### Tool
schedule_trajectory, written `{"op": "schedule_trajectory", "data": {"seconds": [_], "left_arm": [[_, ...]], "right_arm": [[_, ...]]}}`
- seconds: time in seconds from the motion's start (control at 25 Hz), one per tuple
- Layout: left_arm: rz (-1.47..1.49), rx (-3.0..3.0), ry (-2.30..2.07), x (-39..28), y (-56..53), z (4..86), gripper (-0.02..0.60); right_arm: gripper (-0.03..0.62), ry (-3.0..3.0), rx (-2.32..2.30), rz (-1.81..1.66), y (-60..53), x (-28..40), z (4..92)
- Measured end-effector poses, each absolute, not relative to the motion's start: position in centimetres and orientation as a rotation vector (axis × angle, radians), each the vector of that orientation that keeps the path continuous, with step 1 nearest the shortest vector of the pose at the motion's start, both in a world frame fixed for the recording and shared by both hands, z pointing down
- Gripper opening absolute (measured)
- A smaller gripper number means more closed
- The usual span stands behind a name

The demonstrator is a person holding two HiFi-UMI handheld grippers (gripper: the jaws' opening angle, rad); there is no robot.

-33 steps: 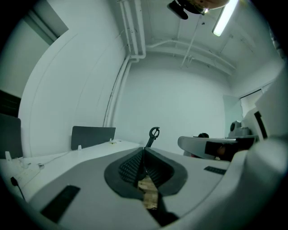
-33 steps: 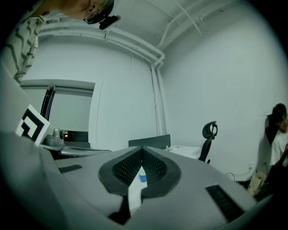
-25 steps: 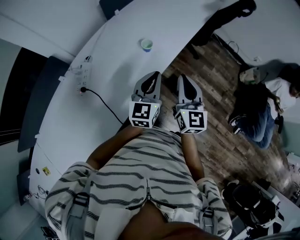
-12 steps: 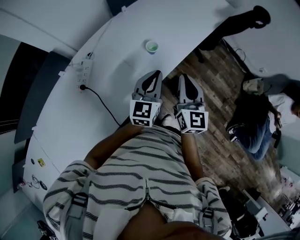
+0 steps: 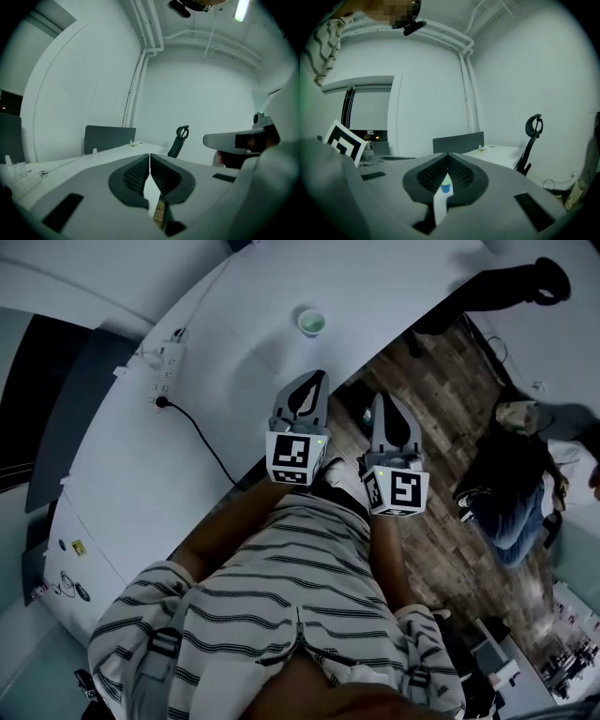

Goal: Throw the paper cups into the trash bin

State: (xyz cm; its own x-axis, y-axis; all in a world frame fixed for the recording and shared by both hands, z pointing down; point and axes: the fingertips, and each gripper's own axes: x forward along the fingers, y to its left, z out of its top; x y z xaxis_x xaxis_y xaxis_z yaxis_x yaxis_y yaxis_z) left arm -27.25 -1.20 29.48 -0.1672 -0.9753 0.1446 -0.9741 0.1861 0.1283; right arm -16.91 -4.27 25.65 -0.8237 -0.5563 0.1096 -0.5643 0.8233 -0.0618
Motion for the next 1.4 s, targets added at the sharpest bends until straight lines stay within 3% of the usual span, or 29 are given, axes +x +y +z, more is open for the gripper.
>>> {"op": "schedule_trajectory", "data": {"seconds": [1.0,1.4], "left_arm": [[0.099,1.703,-2.29,-33.1,-5.7,40.7,0.03],[0.191,1.606,-2.295,-35.6,-7.8,45.9,0.138]], "right_arm": [[0.011,-2.836,0.863,0.216,-5.3,-17.6,31.1],[0.011,-2.794,0.84,0.259,-5.4,-18.2,33.7]]}}
